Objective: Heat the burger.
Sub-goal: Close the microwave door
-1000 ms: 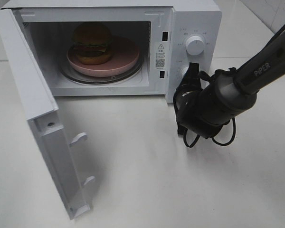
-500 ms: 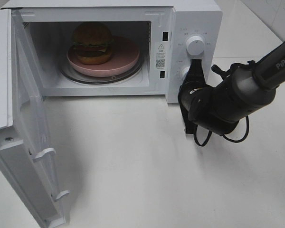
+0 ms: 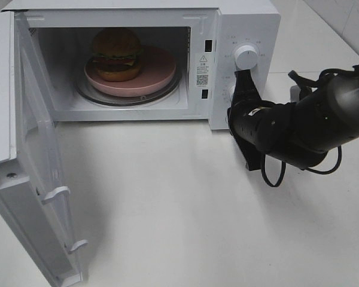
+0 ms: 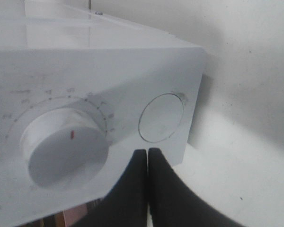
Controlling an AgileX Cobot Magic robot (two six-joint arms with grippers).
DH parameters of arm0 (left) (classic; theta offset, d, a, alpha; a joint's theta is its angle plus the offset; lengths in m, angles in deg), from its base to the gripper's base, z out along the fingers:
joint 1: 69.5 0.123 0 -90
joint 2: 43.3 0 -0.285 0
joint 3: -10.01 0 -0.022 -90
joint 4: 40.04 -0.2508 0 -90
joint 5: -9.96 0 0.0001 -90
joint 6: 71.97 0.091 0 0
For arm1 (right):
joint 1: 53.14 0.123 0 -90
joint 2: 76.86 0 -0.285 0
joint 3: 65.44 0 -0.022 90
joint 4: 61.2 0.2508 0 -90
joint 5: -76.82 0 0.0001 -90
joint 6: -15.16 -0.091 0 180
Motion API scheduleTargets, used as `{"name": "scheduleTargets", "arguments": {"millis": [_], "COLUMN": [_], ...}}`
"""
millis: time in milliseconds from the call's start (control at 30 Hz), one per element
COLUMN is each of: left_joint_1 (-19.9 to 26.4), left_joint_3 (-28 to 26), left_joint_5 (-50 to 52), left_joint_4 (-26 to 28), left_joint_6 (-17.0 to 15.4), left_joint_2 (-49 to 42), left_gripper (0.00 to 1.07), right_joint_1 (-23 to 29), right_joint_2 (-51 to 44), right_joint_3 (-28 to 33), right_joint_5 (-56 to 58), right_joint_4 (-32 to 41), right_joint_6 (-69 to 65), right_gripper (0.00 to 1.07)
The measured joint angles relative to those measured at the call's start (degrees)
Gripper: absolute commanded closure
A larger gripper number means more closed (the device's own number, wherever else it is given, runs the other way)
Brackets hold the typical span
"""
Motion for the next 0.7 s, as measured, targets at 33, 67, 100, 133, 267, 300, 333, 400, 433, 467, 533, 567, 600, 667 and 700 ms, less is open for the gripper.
{"name": "scheduleTargets", "arguments": {"millis": [33, 67, 100, 133, 267, 300, 333, 400, 433, 467, 533, 567, 600, 667, 700], "left_joint_1": [0.00, 0.00, 0.00, 0.00, 0.00, 0.00, 0.00, 0.00, 0.00, 0.00, 0.00, 0.00, 0.00, 0.00, 0.00], "left_joint_3": [0.00, 0.00, 0.00, 0.00, 0.00, 0.00, 0.00, 0.00, 0.00, 0.00, 0.00, 0.00, 0.00, 0.00, 0.00], "left_joint_5": [0.00, 0.00, 0.00, 0.00, 0.00, 0.00, 0.00, 0.00, 0.00, 0.00, 0.00, 0.00, 0.00, 0.00, 0.00], "left_joint_4": [0.00, 0.00, 0.00, 0.00, 0.00, 0.00, 0.00, 0.00, 0.00, 0.00, 0.00, 0.00, 0.00, 0.00, 0.00], "left_joint_6": [0.00, 0.00, 0.00, 0.00, 0.00, 0.00, 0.00, 0.00, 0.00, 0.00, 0.00, 0.00, 0.00, 0.00, 0.00], "left_joint_2": [0.00, 0.00, 0.00, 0.00, 0.00, 0.00, 0.00, 0.00, 0.00, 0.00, 0.00, 0.00, 0.00, 0.00, 0.00], "left_gripper": [0.09, 0.09, 0.09, 0.09, 0.09, 0.09, 0.09, 0.09, 0.09, 0.09, 0.09, 0.09, 0.09, 0.09, 0.09], "right_joint_1": [0.00, 0.00, 0.00, 0.00, 0.00, 0.00, 0.00, 0.00, 0.00, 0.00, 0.00, 0.00, 0.00, -0.52, -1.32], "right_joint_2": [0.00, -1.66, -2.52, -2.52, -6.25, -6.25, -7.45, -8.25, -8.71, -8.71, -10.37, -10.37, -10.94, -12.09, -13.12], "right_joint_3": [0.00, 0.40, 0.46, 0.46, 0.46, 0.46, 0.46, 0.52, 0.52, 0.52, 0.52, 0.52, 0.52, 0.52, 0.52], "right_joint_5": [0.00, 1.78, 2.92, 2.92, 10.08, 10.08, 13.69, 17.13, 19.08, 19.08, 26.47, 26.47, 28.42, 32.20, 36.38], "right_joint_4": [0.00, 0.00, -0.06, -0.06, -0.80, -0.80, -1.03, -1.20, -1.20, -1.20, -1.66, -1.66, -2.18, -3.78, -5.84], "right_joint_6": [0.00, 4.58, 7.73, 7.73, 27.04, 27.04, 34.61, 41.48, 45.15, 45.15, 58.10, 58.10, 61.13, 65.55, 68.18], "right_gripper": [1.07, 1.07, 1.07, 1.07, 1.07, 1.07, 1.07, 1.07, 1.06, 1.06, 1.06, 1.06, 1.06, 1.06, 1.06]}}
